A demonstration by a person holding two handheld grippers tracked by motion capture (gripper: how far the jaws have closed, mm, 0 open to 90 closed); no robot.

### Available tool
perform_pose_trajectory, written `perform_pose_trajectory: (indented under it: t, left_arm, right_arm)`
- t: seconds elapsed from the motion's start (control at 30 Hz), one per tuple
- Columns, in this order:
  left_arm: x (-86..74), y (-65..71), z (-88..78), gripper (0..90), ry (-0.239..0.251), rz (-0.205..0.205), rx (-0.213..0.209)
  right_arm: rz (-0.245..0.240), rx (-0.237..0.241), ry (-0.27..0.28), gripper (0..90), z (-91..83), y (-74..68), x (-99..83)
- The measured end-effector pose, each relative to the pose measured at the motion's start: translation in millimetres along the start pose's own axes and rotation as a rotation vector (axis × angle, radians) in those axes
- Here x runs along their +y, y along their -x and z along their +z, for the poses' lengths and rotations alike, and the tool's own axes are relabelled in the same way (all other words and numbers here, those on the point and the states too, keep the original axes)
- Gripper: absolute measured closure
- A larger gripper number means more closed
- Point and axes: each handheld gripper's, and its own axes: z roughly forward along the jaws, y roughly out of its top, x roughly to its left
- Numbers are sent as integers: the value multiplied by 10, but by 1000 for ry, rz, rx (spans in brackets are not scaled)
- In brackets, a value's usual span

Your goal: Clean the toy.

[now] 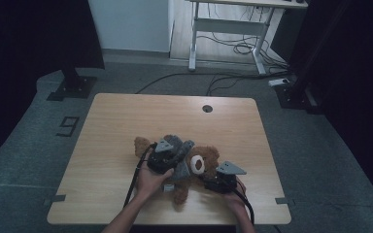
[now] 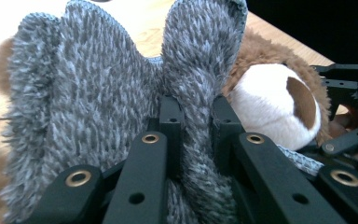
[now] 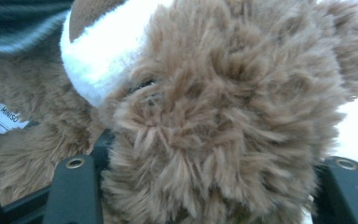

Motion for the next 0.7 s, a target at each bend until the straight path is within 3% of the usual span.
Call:
perform_pose_trajectory:
  t: [0.13, 0.3, 0.47, 0.7]
  left_arm:
    - [-119, -158, -211, 786, 42, -41, 1]
    - [-291, -342, -454, 785, 66, -78, 42]
    - [-477, -536, -577, 784, 42, -118, 80]
    - [-736, -720, -540, 782, -31, -150, 110]
  right_arm:
    - [8, 9, 1, 350, 1, 12, -4]
    - [11, 11, 0, 350, -1, 16, -7]
    - [22, 16, 0, 349, 0, 26, -9]
    - [36, 22, 4, 347, 7, 37, -13]
